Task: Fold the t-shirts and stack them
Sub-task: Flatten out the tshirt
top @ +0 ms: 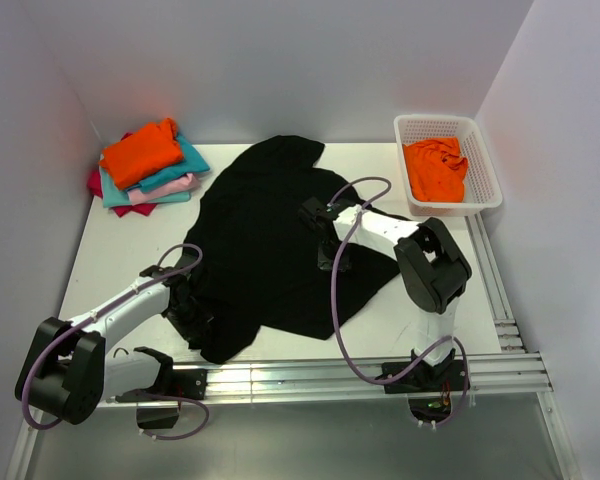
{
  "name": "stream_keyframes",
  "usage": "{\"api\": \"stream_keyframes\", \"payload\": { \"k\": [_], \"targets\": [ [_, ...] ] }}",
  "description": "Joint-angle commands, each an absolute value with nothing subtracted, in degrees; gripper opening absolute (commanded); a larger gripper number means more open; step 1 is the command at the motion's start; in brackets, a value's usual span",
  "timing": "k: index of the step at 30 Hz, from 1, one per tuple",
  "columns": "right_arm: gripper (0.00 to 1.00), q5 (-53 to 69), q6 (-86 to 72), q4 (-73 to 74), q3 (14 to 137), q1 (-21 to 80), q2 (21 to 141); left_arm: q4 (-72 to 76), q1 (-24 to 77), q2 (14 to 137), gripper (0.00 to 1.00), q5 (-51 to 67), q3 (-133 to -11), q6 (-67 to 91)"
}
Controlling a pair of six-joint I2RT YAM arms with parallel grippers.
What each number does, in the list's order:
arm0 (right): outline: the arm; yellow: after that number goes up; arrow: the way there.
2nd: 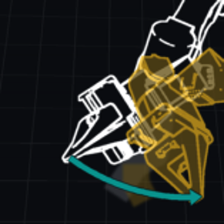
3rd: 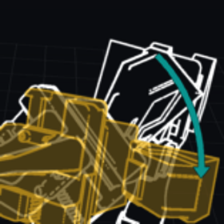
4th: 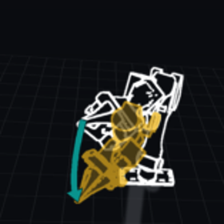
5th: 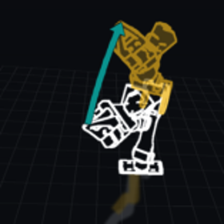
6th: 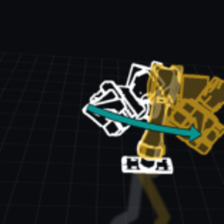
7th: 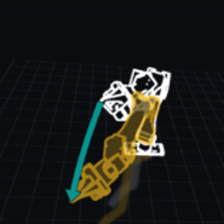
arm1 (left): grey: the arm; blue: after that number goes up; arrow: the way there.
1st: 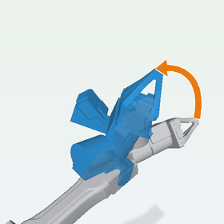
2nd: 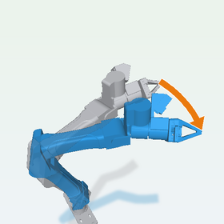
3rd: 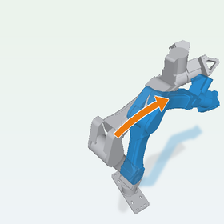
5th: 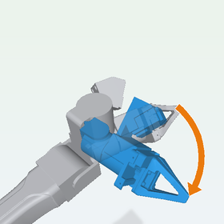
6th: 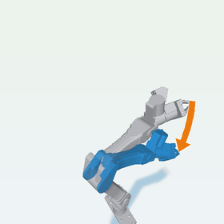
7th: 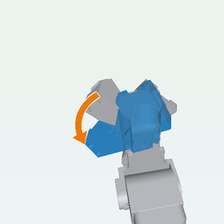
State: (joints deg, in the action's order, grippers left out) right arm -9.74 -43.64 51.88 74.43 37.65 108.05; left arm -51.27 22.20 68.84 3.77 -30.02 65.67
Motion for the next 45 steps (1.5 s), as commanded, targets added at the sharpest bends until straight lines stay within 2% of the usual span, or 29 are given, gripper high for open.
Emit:
{"api": "stream_keyframes", "payload": {
  "k": [1, 7, 15, 22, 27, 32, 39, 45],
  "targets": [
    [0.2, -12.7, -44.2, 53.2, 73.8, 38.0, 104.2, -36.5, 22.3, 70.5, 0.0, -1.9, -27.3, 67.6],
    [0.19, -13.1, -44.0, 53.3, 74.0, 38.0, 104.4, -36.5, 22.4, 70.3, 0.0, -2.1, -27.2, 67.8],
    [0.01, -11.4, -43.5, 50.7, 71.7, 38.0, 105.2, -36.6, 22.7, 70.0, 0.0, -2.3, -27.0, 68.0],
    [0.0, -11.3, -43.4, 50.6, 72.5, 37.9, 101.1, -38.7, 23.1, 67.0, 0.0, -3.4, -30.4, 66.0],
    [0.0, -14.8, -42.2, 57.6, 79.7, 37.3, 92.0, -47.9, 23.8, 57.9, 0.0, -12.7, -49.6, 60.7],
    [0.0, -17.1, -42.8, 66.6, 89.1, 36.2, 79.1, -62.9, 23.8, 58.1, 0.0, -20.0, -68.9, 54.3],
    [0.0, -22.9, -47.0, 77.9, 95.4, 36.1, 60.8, -78.0, 23.8, 57.8, 0.0, -21.4, -96.4, 49.0],
    [0.0, -28.1, -47.0, 82.7, 101.5, 36.1, 47.7, -77.3, 23.8, 56.6, 0.0, -13.2, -111.1, 41.8]
  ]
}}
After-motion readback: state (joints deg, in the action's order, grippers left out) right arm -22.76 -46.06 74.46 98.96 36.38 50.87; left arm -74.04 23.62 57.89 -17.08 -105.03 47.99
